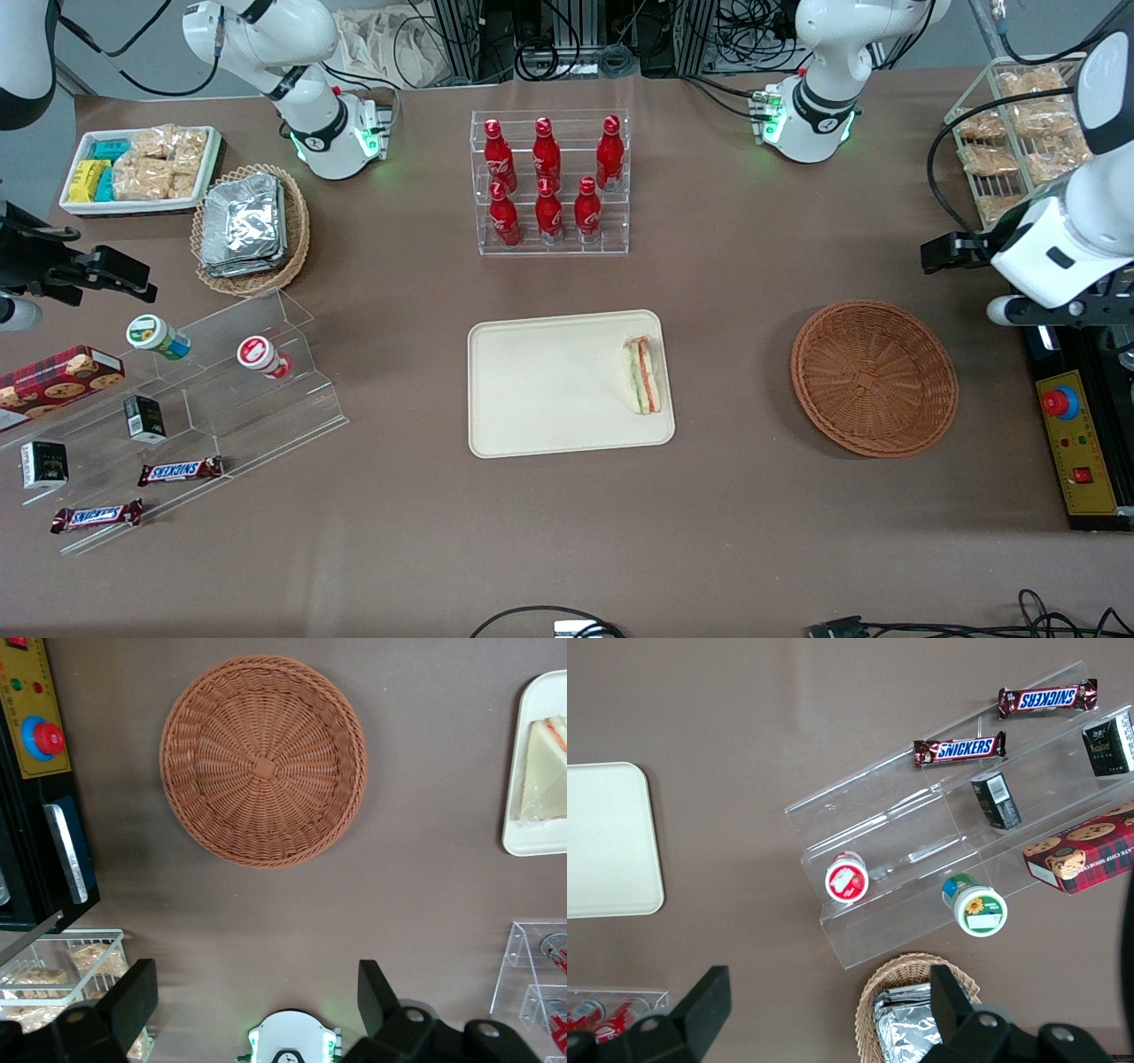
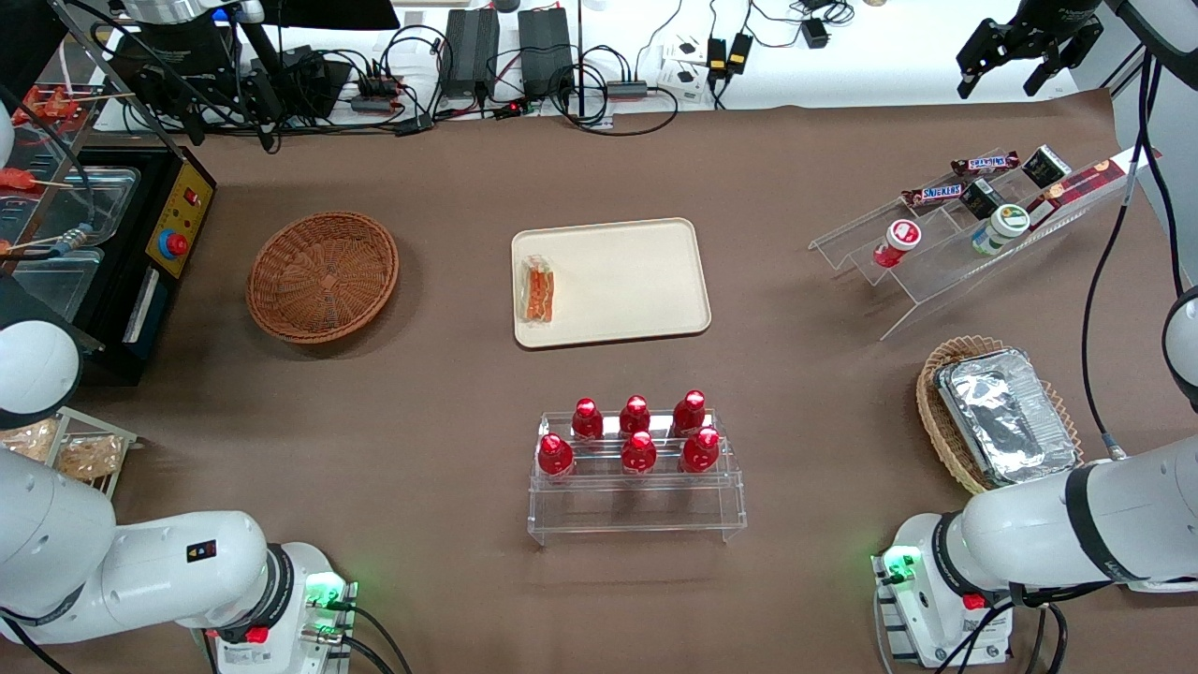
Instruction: Place sandwich from basket to tray
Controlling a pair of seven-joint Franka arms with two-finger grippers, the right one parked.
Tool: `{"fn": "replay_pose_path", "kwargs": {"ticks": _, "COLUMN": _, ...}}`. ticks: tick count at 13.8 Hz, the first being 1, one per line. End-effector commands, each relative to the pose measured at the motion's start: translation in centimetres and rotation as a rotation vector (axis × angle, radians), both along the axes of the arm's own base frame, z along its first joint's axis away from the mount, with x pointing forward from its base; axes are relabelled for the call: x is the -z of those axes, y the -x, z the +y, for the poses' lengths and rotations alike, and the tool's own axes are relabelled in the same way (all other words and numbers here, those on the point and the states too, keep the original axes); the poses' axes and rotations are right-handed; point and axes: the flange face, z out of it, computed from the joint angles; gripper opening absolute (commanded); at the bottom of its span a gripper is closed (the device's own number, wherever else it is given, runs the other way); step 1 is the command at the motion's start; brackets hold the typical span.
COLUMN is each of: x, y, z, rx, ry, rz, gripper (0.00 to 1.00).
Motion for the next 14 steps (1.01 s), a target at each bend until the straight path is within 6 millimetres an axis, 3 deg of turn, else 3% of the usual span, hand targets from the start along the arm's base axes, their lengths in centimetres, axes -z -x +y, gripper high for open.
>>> {"fn": "replay_pose_path", "kwargs": {"ticks": 1, "x": -0.2, "y": 1.8, "z": 1.0, "rx": 0.026, "ry": 0.036, "rz": -0.038, "gripper": 1.00}}
{"fn": "replay_pose_path", "kwargs": {"ticks": 4, "x": 0.5, "y": 3.4, "z": 1.6, "rx": 0.042, "ry": 0.054, "rz": -0.090, "gripper": 1.00}}
{"fn": "replay_pose_path", "kwargs": {"ticks": 10, "x": 0.6, "y": 3.3, "z": 0.4, "rx": 0.046, "ry": 0.055, "rz": -0.096, "gripper": 1.00}}
{"fn": "replay_pose_path", "kwargs": {"ticks": 14, "x": 0.4, "y": 3.0, "z": 0.6, "rx": 0.048, "ry": 0.058, "rz": -0.103, "gripper": 1.00}}
